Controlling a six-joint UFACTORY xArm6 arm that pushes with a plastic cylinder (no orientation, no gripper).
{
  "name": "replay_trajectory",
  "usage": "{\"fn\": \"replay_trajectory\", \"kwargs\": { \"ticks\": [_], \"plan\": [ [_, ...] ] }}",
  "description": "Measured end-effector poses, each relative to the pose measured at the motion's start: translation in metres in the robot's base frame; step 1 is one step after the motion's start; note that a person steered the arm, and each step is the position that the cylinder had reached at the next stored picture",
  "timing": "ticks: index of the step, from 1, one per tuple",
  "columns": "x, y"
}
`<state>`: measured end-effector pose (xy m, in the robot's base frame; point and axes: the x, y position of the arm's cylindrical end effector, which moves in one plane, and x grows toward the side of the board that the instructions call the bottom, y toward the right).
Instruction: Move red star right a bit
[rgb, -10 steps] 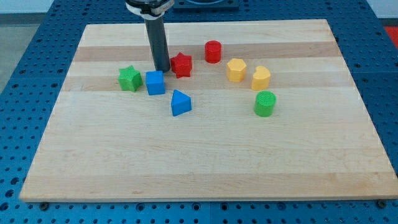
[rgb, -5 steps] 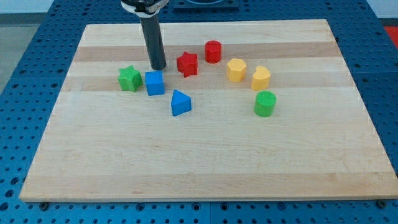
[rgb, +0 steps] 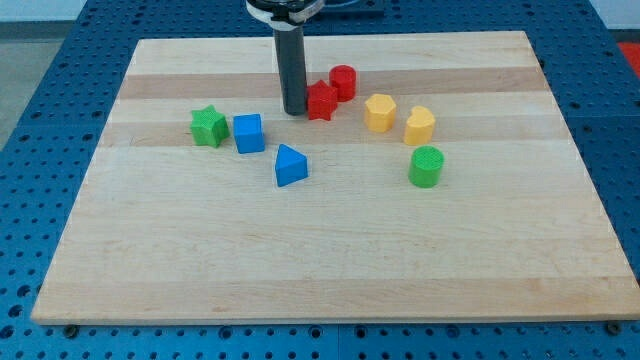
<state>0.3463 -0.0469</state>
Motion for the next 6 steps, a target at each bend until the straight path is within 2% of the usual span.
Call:
{"fn": "replay_trajectory", "kwargs": {
  "ticks": [6],
  "plan": [
    [0.013,0.037]
  ]
}}
